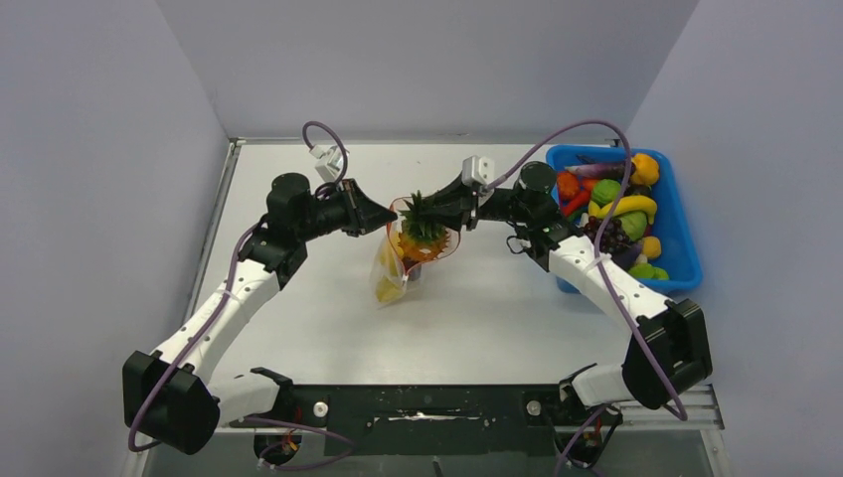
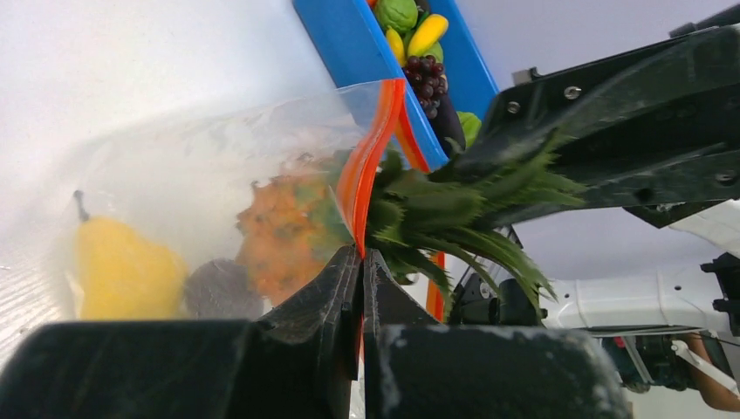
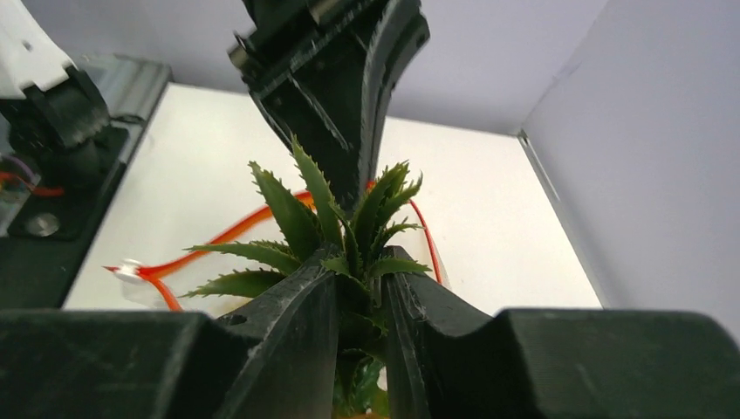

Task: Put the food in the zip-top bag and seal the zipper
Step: Place the fake fruit in the zipper food storage bag.

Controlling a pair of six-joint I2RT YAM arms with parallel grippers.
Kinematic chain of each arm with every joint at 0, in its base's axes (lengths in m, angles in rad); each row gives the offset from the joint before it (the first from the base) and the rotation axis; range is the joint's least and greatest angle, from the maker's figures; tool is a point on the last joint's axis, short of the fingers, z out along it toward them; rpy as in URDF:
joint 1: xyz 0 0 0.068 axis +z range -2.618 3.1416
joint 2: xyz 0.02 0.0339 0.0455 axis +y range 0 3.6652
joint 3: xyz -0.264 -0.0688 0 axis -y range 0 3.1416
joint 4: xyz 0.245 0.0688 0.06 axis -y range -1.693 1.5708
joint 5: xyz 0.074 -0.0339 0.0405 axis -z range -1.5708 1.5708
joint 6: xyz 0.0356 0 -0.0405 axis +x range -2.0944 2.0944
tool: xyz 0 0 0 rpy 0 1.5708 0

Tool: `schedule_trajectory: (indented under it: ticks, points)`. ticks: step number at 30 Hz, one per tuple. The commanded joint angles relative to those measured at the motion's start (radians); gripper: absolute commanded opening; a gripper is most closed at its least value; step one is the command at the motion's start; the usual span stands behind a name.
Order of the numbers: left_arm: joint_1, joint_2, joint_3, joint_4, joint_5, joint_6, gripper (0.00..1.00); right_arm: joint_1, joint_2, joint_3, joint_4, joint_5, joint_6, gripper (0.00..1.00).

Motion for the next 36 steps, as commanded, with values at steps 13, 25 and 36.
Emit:
schedule_trajectory:
  ticks: [13, 25, 36]
  points:
    - [0.013, 0.01, 0.006, 0.058, 0.094, 0.032, 0.0, 0.129, -0.077, 0.056, -0.567, 0.244, -0.841, 0.25]
    - [0.014, 0.042, 0.012, 0.024, 0.158, 0.082, 0.0, 0.203, -0.072, 0.064, -0.621, 0.448, -1.066, 0.25]
    - [0.017, 0.061, 0.041, 0.062, 0.162, 0.047, 0.0, 0.263, -0.046, 0.032, -0.672, 0.543, -1.143, 0.24]
